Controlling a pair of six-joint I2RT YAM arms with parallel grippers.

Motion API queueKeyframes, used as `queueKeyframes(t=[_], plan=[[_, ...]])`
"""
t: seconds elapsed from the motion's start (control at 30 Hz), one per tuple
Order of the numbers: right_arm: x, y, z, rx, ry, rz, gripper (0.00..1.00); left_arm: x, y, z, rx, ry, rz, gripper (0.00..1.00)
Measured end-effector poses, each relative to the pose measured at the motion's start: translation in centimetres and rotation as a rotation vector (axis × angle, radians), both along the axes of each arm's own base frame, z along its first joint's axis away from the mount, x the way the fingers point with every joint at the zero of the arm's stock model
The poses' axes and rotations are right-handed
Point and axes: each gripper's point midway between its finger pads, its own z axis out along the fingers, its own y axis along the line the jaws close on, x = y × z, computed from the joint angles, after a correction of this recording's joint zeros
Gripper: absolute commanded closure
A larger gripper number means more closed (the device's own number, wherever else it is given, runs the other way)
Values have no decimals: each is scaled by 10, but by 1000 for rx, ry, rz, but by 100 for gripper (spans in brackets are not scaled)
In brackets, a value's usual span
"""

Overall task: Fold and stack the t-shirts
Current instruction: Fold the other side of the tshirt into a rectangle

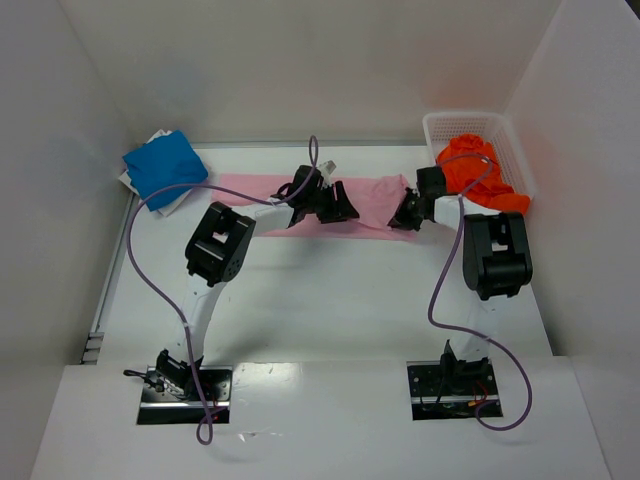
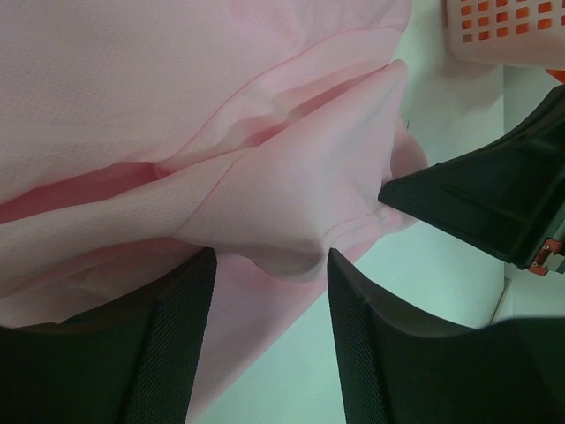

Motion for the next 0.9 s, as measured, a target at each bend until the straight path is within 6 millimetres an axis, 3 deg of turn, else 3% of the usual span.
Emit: queueKeyframes(t=[0.27, 0.6, 0.9], plan=[[6, 1, 4, 9, -4, -7, 99, -1, -2, 2, -3, -20, -26, 27], [57, 4, 63, 16, -168, -12, 99, -1, -3, 6, -19, -27, -42, 14], [92, 1, 75, -3, -215, -33, 98, -5, 6, 11, -45, -46, -51, 1]])
